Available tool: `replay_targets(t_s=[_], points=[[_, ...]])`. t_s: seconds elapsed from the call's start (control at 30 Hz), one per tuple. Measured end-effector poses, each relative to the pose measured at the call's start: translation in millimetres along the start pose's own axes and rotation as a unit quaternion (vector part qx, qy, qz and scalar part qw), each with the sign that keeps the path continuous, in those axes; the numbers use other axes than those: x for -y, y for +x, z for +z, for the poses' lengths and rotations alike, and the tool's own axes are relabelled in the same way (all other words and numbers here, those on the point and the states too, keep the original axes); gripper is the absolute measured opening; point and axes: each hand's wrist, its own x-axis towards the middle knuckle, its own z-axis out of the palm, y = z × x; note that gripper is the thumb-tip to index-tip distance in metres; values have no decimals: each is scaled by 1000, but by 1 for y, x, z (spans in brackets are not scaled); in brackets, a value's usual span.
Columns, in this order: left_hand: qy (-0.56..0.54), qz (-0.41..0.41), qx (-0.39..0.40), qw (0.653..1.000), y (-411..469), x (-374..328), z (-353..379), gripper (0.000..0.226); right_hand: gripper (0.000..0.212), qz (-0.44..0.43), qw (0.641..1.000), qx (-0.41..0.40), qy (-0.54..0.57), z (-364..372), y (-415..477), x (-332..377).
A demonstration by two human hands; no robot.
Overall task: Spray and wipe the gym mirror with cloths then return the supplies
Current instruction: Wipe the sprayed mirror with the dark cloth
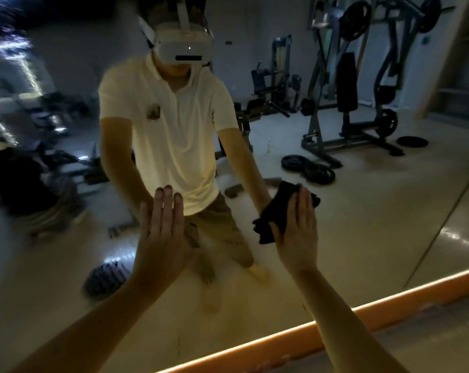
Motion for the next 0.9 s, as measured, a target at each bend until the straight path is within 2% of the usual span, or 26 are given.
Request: replay_targets(t_s=[0.13, 0.23, 0.43, 0.5, 0.67, 0.8, 0.9], points=[[7, -7, 0, 1000, 0, 1, 5, 117, 83, 133, 990, -5, 57, -9, -15, -41], [10, -8, -4, 1000, -1, 0, 4, 123, 79, 147, 986, -19, 77, -1, -22, -27], [-33, 22, -19, 999, -5, 14, -13, 102, 79, -7, 1000, -3, 25, 28, -28, 58], [-41, 35, -5, 999, -7, 27, -22, 104, 78, -66, 998, 4, 18, 36, -25, 85], [-56, -38, -12, 998, -13, 61, -38, 108, 75, -171, 985, 2, -13, 43, -7, 144], [-50, -57, -50, 996, -16, 85, -48, 100, 78, -264, 964, 1, 4, 36, 25, 197], [-55, -75, -78, 993, -8, 104, -57, 108, 78, -288, 957, -19, 16, 22, 57, 226]])
